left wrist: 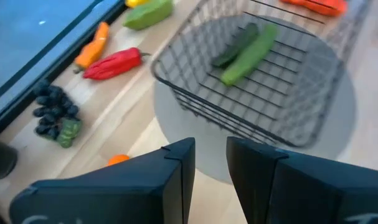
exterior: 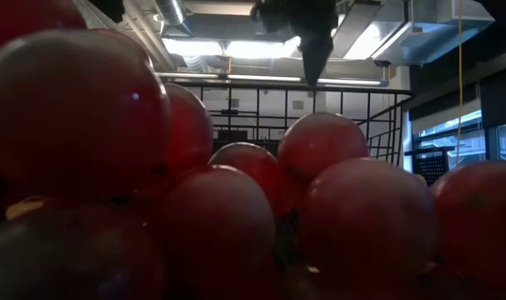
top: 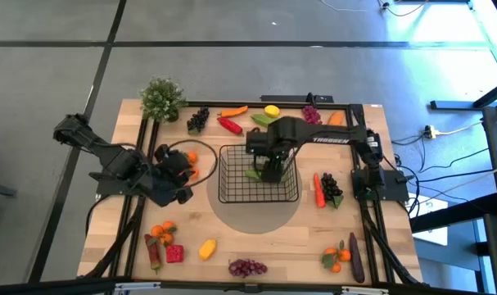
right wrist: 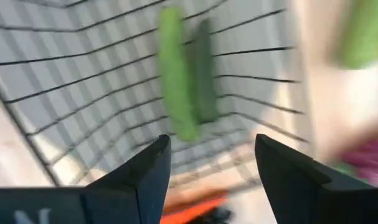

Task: Build produce basket
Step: Put the cucumber into the basket

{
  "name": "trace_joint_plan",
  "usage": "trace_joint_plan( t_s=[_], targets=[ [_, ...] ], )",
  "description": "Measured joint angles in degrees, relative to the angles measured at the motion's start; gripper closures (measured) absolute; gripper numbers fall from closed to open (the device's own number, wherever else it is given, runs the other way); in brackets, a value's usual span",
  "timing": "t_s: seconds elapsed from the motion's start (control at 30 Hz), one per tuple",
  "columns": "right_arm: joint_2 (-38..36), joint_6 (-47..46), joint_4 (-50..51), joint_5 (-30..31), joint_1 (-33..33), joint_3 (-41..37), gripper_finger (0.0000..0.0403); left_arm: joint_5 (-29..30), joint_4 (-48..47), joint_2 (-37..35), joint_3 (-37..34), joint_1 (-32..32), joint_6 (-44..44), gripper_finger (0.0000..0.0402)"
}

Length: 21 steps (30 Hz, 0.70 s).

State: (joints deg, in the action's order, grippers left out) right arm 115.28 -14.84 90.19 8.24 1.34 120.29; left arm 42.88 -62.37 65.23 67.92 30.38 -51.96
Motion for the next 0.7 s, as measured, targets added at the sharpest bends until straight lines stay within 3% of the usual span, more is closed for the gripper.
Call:
trace_joint_plan(
  t_s=[0.07,0.2,0.53,0.6,0.7],
  targets=[
    [-0.2,0.6,-0.4,3.8,0.7,3.5,0.0186,0.1,0.0,0.0,0.0,-2.4,0.0,0.0321],
    [-1.6,5.5,-0.3,4.0,3.5,8.6,0.0186,0.1,0.2,0.0,0.0,-8.3,-0.1,0.0321],
    [-2.4,16.6,-0.9,3.7,14.1,7.5,0.0186,-4.6,0.5,0.0,0.0,-25.0,0.0,0.0321],
    [-2.2,18.1,-1.1,-0.5,17.2,5.7,0.0186,-5.7,0.5,0.0,0.0,-27.5,0.0,0.0321],
    [-2.2,20.5,-3.5,-11.7,22.7,2.5,0.0186,-7.7,0.5,0.0,0.0,-30.7,0.1,0.0321]
  ],
)
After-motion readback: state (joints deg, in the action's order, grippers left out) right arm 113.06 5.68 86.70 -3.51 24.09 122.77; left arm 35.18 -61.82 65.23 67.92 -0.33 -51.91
